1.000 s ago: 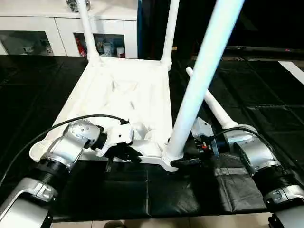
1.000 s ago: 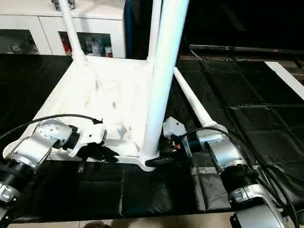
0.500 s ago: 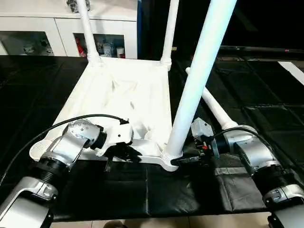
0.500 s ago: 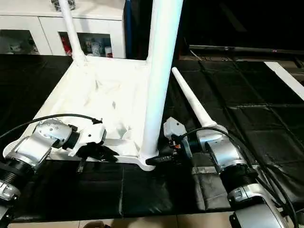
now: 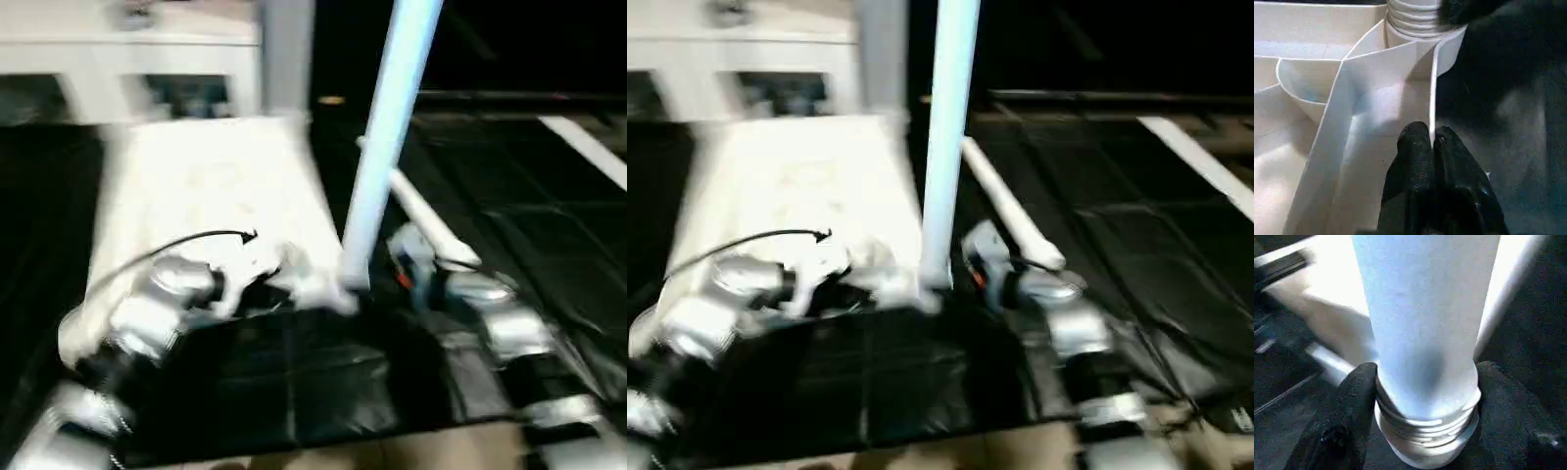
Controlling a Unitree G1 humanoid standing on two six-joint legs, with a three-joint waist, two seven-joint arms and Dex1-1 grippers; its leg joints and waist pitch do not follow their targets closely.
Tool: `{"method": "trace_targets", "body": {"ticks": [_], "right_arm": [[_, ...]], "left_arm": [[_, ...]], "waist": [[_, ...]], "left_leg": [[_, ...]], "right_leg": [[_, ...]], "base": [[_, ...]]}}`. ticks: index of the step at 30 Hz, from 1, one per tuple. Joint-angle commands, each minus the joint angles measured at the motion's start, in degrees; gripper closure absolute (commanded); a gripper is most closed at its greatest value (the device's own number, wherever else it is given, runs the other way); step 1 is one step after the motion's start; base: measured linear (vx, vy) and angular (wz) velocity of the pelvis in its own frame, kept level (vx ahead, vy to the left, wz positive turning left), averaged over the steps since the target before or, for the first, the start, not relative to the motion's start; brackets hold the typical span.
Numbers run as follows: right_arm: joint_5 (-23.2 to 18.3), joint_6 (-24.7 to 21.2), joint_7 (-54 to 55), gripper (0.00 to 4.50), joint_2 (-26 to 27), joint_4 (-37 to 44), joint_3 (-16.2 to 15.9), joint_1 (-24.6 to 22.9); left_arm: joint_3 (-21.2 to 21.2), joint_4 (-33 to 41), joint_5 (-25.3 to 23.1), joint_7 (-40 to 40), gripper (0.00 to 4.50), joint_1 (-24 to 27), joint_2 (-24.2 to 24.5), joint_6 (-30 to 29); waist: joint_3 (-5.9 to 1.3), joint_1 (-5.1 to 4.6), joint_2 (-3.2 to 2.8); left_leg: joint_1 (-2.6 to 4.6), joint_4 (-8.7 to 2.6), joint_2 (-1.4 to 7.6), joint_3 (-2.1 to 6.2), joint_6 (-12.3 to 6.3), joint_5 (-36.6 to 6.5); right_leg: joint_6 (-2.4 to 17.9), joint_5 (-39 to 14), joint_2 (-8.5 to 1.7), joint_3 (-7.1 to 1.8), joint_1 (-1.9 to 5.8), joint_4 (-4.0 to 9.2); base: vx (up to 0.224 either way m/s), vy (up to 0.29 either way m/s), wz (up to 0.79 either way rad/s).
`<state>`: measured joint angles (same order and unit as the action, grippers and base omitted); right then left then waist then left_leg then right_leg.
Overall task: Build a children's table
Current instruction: Rotate leg to tighten
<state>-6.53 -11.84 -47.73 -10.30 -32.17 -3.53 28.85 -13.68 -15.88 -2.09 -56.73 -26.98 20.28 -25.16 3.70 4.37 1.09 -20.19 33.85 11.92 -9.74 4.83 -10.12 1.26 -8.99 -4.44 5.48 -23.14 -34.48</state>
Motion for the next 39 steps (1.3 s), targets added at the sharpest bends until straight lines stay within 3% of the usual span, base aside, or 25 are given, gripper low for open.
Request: {"method": "trace_targets", "body": {"ticks": [1, 3, 7, 9, 14, 19, 21, 23, 27, 31, 32, 39], "right_arm": [[-0.15, -2.18, 2.13, 1.78, 5.5, 2.18, -4.09, 0.32], [1.01, -4.14, 7.36, 1.78, 7.98, 3.48, -4.21, 0.22], [2.59, -5.63, 11.18, 1.78, 8.97, 5.24, -3.69, -0.74], [2.16, -5.03, 10.86, 1.22, 8.87, 5.39, -3.45, -1.11], [2.26, -4.69, 10.48, 0.73, 6.93, 7.67, -3.12, -2.51], [0.34, -1.95, 2.59, 0.2, 1.24, 9.1, -2.31, -3.12], [-0.17, 0.18, -2.75, 0.15, -2.55, 8.8, -2.15, -2.82], [-1.18, 0.83, -6.09, 0.04, -4.36, 8.6, -1.64, -2.5], [-2.07, 1.01, -10.98, 0.04, -7.14, 8.1, -1.49, -1.95], [-3.16, 2.12, -20.09, 0.04, -11.88, 6.43, -3.22, -0.72], [-3.27, 3.64, -22.13, 0.04, -12.19, 5.78, -3.72, -0.15], [-1.19, 7.82, -26.7, 0.04, -12.35, 3.17, -7.24, 1.36]], "left_arm": [[0.1, 7.11, 2.5, 3.87, 4.5, -0.45, -4.85, -2.89], [-0.03, 10.31, 1.5, 7.46, 4.5, 1.09, -7.42, -6.32], [-0.31, 13.51, 0.8, 10.02, 4.5, 1.79, -8.4, -10.3], [-0.41, 13.43, 0.53, 10.1, 4.5, 1.59, -7.99, -10.35], [-0.46, 13.44, -0.33, 10.03, 4.5, 1.42, -5.52, -10.7], [-0.68, 10.72, 0.38, 4.48, 4.5, 1.26, -1.21, -3.31], [-0.58, 9.34, 1.59, 0.13, 4.5, 1.2, 1.18, 0.57], [-0.94, 8.32, 1.96, -2.76, 4.5, 1.04, 3.0, 3.14], [-1.85, 6.55, 1.93, -6.74, 4.5, 0.46, 5.66, 6.02], [-3.27, 2.82, 3.54, -14.29, 4.5, -1.24, 8.83, 11.27], [-3.71, 1.83, 4.18, -17.08, 4.5, -1.57, 9.55, 12.31], [-5.95, -1.1, 3.3, -22.23, 4.5, -2.62, 11.32, 16.72]], "waist": [[-4.19, 0.26, -0.29], [-4.16, 0.04, -0.17], [-4.33, -0.28, -0.19], [-4.3, -0.33, -0.28], [-4.22, -0.4, -0.52], [-4.21, -0.27, -0.86], [-4.22, -0.04, -0.85], [-4.26, 0.47, -1.14], [-4.21, 1.22, -1.08], [-4.26, 2.23, -1.01], [-4.24, 2.41, -1.31], [-4.39, 3.26, -1.17]], "left_leg": [[0.05, -4.04, 1.18, 0.37, 0.04, -13.72], [-0.23, -4.18, 1.14, 0.37, -0.41, -12.4], [-0.05, -4.13, 1.17, 0.29, -0.95, -11.11], [-0.06, -4.1, 1.06, 0.23, -1.3, -11.3], [0.09, -4.21, 1.1, 0.26, -1.24, -12.46], [0.11, -4.11, 1.0, 0.21, -1.69, -13.45], [0.17, -4.07, 1.03, 0.17, -1.75, -13.45], [0.28, -4.04, 1.1, 0.2, -1.86, -13.51], [0.69, -4.08, 1.26, 0.11, -1.73, -14.4], [0.77, -4.02, 1.43, -0.01, -1.84, -14.56], [0.72, -4.02, 1.44, 0.02, -1.64, -14.66], [0.64, -4.07, 1.58, 0.08, -0.93, -14.36]], "right_leg": [[8.53, -23.58, -4.0, -2.78, 2.96, 4.81], [8.84, -21.65, -3.8, -2.8, 3.16, 4.6], [9.74, -17.31, -3.57, -2.93, 3.1, 4.26], [10.1, -16.26, -3.55, -2.92, 3.08, 4.28], [9.99, -16.28, -3.51, -2.94, 3.08, 4.43], [10.07, -16.01, -3.52, -3.01, 3.09, 4.55], [10.33, -15.71, -3.53, -3.01, 3.11, 4.48], [10.49, -15.62, -3.58, -3.01, 3.08, 4.4], [11.22, -15.36, -3.47, -3.03, 2.84, 4.39], [11.32, -15.76, -3.53, -2.99, 2.82, 4.27], [11.6, -15.67, -3.63, -3.02, 2.84, 4.12], [11.82, -15.93, -3.78, -2.98, 2.88, 4.01]], "base": [[0.0, 0.0, 0.0], [0.0, 0.0, 0.0], [0.0, 0.0, 0.0], [0.0, 0.0, 0.0], [0.0, 0.0, 0.0], [0.0, 0.0, 0.0], [0.0, 0.0, 0.0], [0.0, 0.0, 0.0], [0.0, 0.0, 0.0], [0.0, 0.0, 0.0], [0.0, 0.0, 0.0], [0.0, 0.0, 0.0]]}}
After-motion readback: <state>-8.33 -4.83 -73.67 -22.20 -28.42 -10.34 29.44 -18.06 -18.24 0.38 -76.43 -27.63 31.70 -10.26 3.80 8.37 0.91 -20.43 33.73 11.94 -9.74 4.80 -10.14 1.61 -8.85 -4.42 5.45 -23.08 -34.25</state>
